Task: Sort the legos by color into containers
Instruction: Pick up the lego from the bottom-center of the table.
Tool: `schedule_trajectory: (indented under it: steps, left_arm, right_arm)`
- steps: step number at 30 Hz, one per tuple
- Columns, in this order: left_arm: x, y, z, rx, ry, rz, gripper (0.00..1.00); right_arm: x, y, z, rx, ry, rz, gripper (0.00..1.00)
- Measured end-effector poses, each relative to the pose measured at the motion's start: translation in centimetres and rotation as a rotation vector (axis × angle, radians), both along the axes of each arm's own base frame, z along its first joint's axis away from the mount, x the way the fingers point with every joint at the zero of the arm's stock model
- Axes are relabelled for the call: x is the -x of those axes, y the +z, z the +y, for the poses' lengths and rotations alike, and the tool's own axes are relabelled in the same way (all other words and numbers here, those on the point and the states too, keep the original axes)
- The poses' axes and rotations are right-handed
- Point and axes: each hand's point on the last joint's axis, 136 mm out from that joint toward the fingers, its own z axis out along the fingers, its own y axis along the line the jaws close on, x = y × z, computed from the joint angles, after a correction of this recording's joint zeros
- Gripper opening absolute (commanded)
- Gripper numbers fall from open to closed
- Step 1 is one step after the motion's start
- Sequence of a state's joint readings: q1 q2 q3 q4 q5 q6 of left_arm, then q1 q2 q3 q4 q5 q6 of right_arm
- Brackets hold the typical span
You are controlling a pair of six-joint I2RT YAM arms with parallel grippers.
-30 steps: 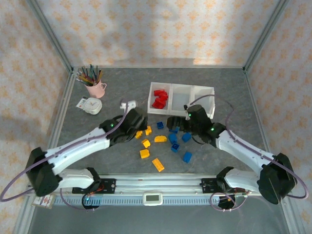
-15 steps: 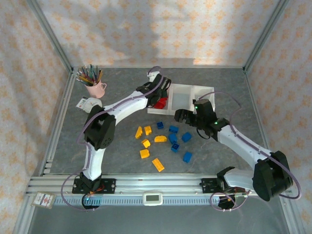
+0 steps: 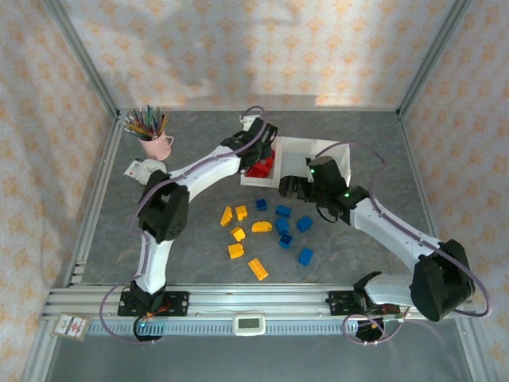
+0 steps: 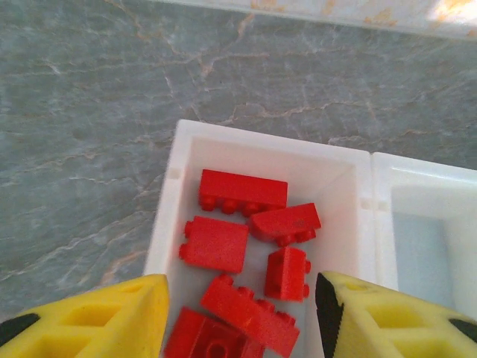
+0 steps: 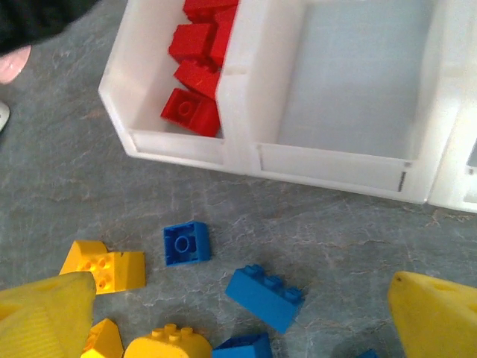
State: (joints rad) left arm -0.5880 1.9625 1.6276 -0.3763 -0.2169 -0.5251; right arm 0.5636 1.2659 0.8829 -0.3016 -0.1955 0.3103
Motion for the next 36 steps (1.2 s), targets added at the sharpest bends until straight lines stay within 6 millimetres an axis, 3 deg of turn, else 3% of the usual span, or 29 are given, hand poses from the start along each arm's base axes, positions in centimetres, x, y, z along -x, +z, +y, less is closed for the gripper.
schedule_trajectory:
  steps: [5,8,14,20,29,36]
  left_arm:
    - [5.2,5.2,2.9,0.087,-0.012,-0.081,0.62]
    - [8.5,6.5,5.0,0.137,-0.007,-0.121,0.65]
    - [14.5,3.4,8.5,0.189,0.023,-0.079,0.70]
    - [19.1,0.7,11.4,0.250,0.071,-0.047,0.80]
    - [23.2,-1.9,14.6,0.321,0.179,-0.022,0.94]
    - [24.6,-1.5,16.3,0.362,0.249,-0.047,1.00]
  right_arm:
    - [1.3,0.4,2.5,0.053,0.082,-0.011,1.00]
    - [2.7,0.1,4.2,0.081,0.138,-0.009,1.00]
    - [5.7,-1.7,7.3,0.132,0.251,0.021,1.00]
    - [9.2,-3.6,10.5,0.166,0.367,0.041,0.99]
    - [12.9,-7.7,14.3,0.202,0.448,0.098,0.92]
    - [14.2,-9.8,16.7,0.224,0.478,0.132,0.85]
